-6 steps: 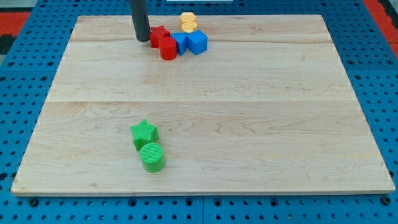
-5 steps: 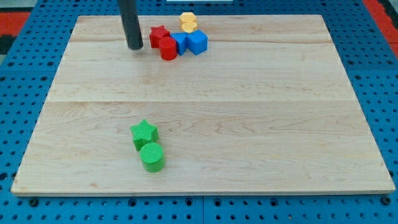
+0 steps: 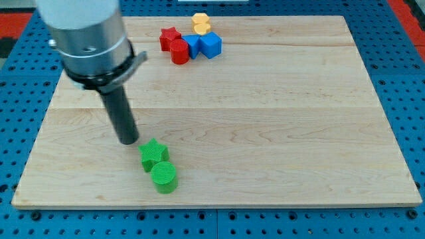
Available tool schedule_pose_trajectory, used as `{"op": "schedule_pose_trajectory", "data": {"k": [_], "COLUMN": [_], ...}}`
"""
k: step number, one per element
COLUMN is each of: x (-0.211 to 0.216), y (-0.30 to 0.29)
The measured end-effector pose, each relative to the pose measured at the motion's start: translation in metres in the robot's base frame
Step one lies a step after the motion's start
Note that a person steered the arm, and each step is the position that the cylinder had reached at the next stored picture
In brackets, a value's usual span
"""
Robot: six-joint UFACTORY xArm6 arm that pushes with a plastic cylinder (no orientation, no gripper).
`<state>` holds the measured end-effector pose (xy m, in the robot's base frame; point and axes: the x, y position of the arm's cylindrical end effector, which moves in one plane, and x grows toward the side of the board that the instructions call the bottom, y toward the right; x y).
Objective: Move the green star diagonally right to the green circle
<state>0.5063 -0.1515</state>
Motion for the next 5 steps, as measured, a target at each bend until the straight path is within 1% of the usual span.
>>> {"op": "schedule_pose_trajectory", "data": {"k": [2, 3, 5], "x": [0.07, 0.052, -0.031], "y": [0.018, 0.048, 0.085]}}
